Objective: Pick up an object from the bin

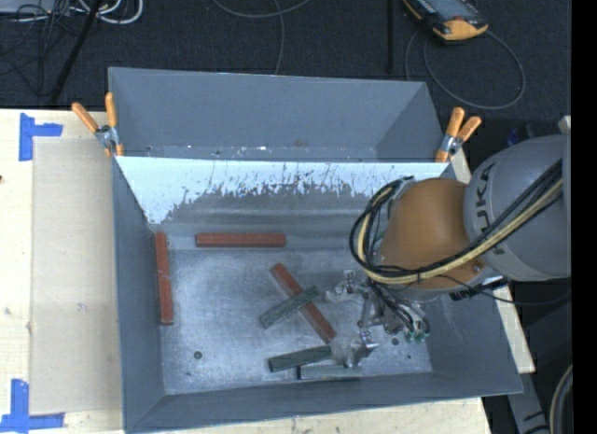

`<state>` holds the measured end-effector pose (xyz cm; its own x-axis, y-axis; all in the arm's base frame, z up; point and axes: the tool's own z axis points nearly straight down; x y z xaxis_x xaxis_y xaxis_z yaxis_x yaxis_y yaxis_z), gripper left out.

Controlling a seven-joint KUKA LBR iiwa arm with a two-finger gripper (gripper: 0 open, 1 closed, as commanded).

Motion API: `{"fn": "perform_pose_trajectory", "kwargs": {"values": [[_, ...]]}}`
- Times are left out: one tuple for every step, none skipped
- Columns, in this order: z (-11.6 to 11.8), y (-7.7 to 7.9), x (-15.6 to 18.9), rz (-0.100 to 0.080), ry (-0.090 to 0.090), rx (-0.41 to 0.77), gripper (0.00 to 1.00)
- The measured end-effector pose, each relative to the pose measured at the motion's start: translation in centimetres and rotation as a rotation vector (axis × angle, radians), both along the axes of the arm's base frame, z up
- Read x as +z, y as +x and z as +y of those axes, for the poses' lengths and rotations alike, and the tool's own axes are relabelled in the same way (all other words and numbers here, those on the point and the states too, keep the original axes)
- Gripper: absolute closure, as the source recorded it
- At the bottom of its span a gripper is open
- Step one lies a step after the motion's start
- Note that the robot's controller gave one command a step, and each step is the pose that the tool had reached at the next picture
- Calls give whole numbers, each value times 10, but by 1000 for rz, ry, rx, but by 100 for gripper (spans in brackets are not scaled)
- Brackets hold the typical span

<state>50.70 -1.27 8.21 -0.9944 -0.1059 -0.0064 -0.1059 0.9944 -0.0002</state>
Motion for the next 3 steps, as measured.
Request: {"fn": "perform_pose_trajectory", "kwargs": {"values": [[0,0,0,2,-1,1,0],[60,9,-6,-12,0,-178,100],[60,9,-6,-12,0,-177,100]]}}
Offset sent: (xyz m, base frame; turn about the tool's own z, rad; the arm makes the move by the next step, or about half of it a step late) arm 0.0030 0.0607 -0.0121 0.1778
